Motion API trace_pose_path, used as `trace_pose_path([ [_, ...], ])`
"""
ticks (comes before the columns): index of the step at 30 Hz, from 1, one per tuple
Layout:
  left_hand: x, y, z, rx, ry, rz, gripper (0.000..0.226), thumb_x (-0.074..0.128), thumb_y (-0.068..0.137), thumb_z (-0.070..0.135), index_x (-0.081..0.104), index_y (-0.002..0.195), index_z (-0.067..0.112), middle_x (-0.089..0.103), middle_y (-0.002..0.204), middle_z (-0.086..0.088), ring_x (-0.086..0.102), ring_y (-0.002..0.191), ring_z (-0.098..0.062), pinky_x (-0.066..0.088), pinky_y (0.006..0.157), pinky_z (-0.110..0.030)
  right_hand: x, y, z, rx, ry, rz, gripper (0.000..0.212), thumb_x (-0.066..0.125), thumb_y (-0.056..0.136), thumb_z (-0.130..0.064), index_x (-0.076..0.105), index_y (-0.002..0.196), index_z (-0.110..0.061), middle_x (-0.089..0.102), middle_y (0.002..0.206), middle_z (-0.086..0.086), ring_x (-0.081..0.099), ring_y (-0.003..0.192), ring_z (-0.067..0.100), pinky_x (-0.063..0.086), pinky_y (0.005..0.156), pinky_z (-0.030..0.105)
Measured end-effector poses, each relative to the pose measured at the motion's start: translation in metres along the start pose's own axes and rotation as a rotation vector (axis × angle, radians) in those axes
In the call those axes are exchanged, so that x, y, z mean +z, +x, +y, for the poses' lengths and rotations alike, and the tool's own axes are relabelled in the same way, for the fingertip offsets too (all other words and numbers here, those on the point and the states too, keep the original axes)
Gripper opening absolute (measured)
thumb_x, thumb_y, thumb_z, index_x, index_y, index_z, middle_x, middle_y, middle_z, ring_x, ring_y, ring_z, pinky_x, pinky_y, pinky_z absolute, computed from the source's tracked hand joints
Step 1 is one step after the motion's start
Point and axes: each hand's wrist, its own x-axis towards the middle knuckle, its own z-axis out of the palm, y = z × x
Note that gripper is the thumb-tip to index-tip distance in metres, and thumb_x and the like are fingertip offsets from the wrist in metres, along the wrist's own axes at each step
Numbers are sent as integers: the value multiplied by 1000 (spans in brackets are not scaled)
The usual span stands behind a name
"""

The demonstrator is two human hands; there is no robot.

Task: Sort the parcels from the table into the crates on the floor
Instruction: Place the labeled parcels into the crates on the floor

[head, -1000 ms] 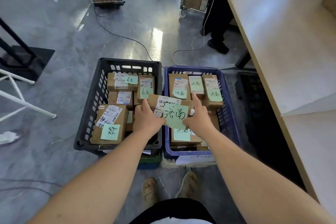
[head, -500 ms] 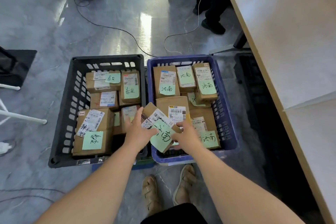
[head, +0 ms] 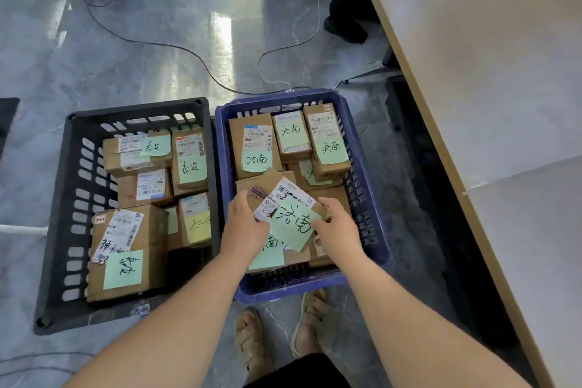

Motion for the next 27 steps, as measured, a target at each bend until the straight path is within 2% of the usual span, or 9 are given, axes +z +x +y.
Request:
trace_pose_path([
  [4, 18, 7, 15, 58, 35, -11, 65, 57, 88, 8, 29, 144, 27, 48, 129, 1, 58, 90, -19, 52, 72, -37, -16, 8, 14, 33, -3, 65, 50, 58, 93, -20, 40, 138, -32, 58, 118, 0, 64, 90, 17, 57, 72, 38],
  [6, 27, 12, 20, 76, 35, -28, 65, 56, 89, 8, 28, 144, 27, 51, 128, 2, 57, 82, -14, 46, 56, -27, -22, 11, 20, 53, 18, 68, 51, 58, 94, -22, 38, 139, -34, 58, 120, -1, 64, 94, 18, 58, 74, 39],
  [7, 31, 15, 23, 74, 29, -42, 65, 56, 89, 7, 28, 145, 26, 50, 131, 1, 58, 86, -15, 43, 56, -23, -24, 12, 23, 63, 34, 68, 51, 57, 94, -22, 39, 140, -34, 57, 121, -1, 64, 95, 17, 58, 75, 40],
  [9, 39, 18, 29, 60, 4, -65, 64, 56, 89, 6, 29, 145, 23, 48, 135, -3, 57, 98, -22, 48, 64, -28, -28, 15, 29, 82, 61, 75, 48, 56, 95, -23, 41, 139, -33, 58, 122, 0, 64, 94, 15, 60, 73, 38],
  [12, 49, 21, 38, 64, 16, -110, 61, 56, 89, 6, 31, 144, 21, 44, 136, -7, 56, 104, -25, 53, 83, -42, -34, 18, 39, 114, 67, 92, 43, 55, 96, -23, 42, 137, -31, 61, 118, -1, 65, 90, 11, 60, 70, 37],
  [15, 58, 22, 42, 85, 44, -144, 63, 57, 91, 11, 30, 146, 21, 39, 142, -6, 52, 113, -24, 47, 94, -39, -40, 19, 48, 147, 78, 99, 41, 55, 96, -21, 44, 135, -29, 63, 109, -6, 65, 87, 9, 61, 69, 36],
  [20, 66, 21, 45, 78, 43, -195, 59, 56, 90, 13, 34, 145, 18, 39, 142, -4, 51, 115, -23, 43, 94, -35, -46, 18, 54, 171, 103, 162, 50, 55, 96, -19, 34, 141, -25, 57, 101, -9, 62, 82, 5, 60, 69, 33],
  [24, 71, 24, 48, 67, 50, -245, 62, 56, 93, 20, 29, 149, 22, 39, 146, -3, 51, 120, -25, 43, 100, -42, -51, 17, 54, 168, 94, 193, 52, 54, 96, -18, 31, 142, -26, 62, 115, 1, 63, 90, 13, 60, 69, 33],
  [27, 78, 28, 50, 62, 22, -280, 63, 53, 95, 19, 23, 150, 26, 43, 145, -3, 51, 119, -25, 45, 92, -36, -52, 17, 58, 165, 56, 194, 45, 51, 98, -17, 35, 139, -27, 62, 118, 3, 63, 94, 15, 57, 63, 28],
])
